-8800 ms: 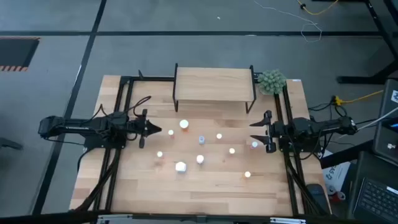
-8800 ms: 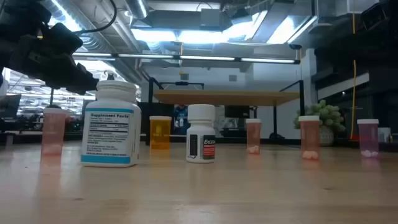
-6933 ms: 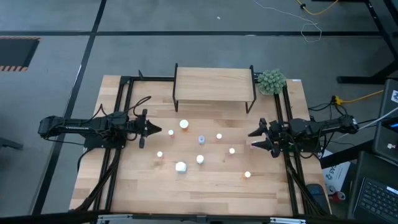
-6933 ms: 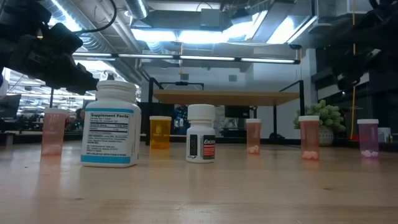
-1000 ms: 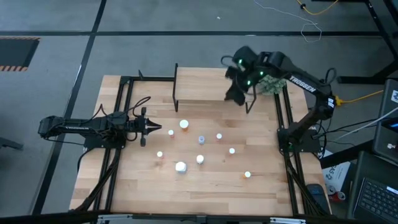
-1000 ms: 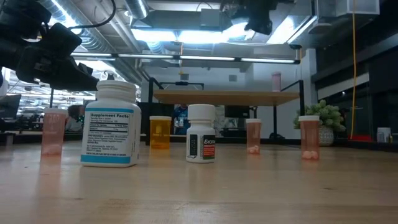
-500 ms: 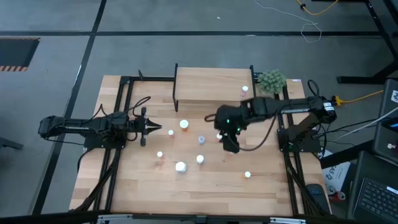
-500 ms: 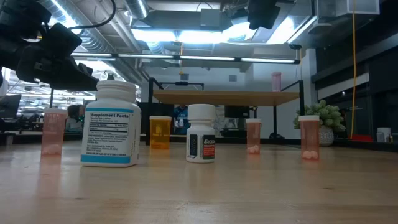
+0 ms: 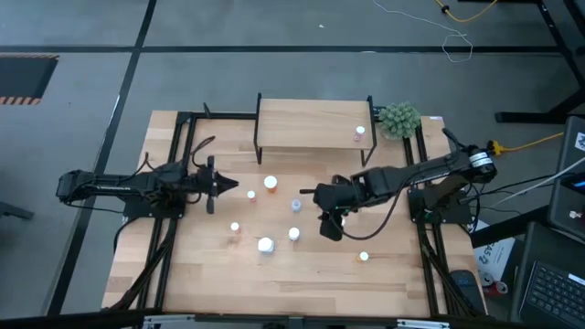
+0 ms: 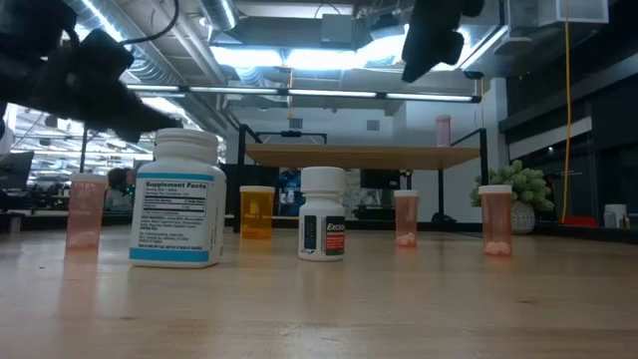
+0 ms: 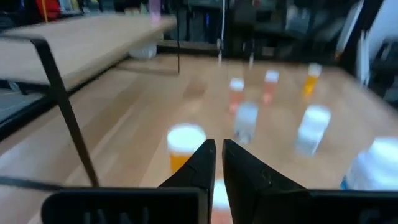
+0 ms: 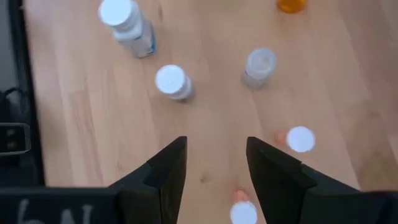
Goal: Pick and place medicine bottles onto shelf by color
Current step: Put the orange pill bottle on the shelf
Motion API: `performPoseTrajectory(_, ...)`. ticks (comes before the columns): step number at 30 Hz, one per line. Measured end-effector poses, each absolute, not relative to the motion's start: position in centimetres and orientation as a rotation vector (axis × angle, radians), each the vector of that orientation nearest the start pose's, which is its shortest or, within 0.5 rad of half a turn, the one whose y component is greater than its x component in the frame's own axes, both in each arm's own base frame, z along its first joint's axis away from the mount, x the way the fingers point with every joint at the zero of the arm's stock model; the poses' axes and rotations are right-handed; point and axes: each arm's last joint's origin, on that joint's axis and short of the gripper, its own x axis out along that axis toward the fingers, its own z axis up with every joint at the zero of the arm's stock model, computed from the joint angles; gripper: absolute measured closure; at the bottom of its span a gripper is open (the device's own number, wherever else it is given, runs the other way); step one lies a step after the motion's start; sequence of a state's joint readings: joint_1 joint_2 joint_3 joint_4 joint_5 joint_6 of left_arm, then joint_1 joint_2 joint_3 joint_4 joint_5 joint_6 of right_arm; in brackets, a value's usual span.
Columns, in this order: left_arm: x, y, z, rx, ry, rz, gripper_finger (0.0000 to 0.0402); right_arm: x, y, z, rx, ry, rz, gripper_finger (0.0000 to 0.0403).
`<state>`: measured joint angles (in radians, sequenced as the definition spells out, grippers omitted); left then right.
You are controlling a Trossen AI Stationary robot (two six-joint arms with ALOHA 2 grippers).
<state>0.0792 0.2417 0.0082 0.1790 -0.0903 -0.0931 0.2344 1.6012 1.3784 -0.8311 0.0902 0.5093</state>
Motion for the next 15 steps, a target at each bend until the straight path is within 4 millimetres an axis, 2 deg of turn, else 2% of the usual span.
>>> performPoseTrajectory(3, 11.2, 1.15, 16.79, -0.174, -0.009, 0.169, 0.0376, 32.16, 7.36, 28.46, 0.3, 1.013, -0.157, 0.0234)
performPoseTrajectory(6, 11.18, 1.23, 16.93, -0.177, -0.026, 0.198, 0.0376, 32.33, 7.35, 28.33, 0.292, 0.987, -0.164, 0.0234)
performPoseTrajectory(11, 11.18, 1.25, 16.87, -0.177, -0.021, 0.203, 0.0376, 32.46, 6.89, 28.45, 0.214, 0.92, -0.297, 0.0234)
performPoseTrajectory(15, 11.18, 1.24, 16.88, -0.18, -0.021, 0.199, 0.0376, 32.47, 6.76, 28.48, 0.246, 0.897, -0.357, 0.0234)
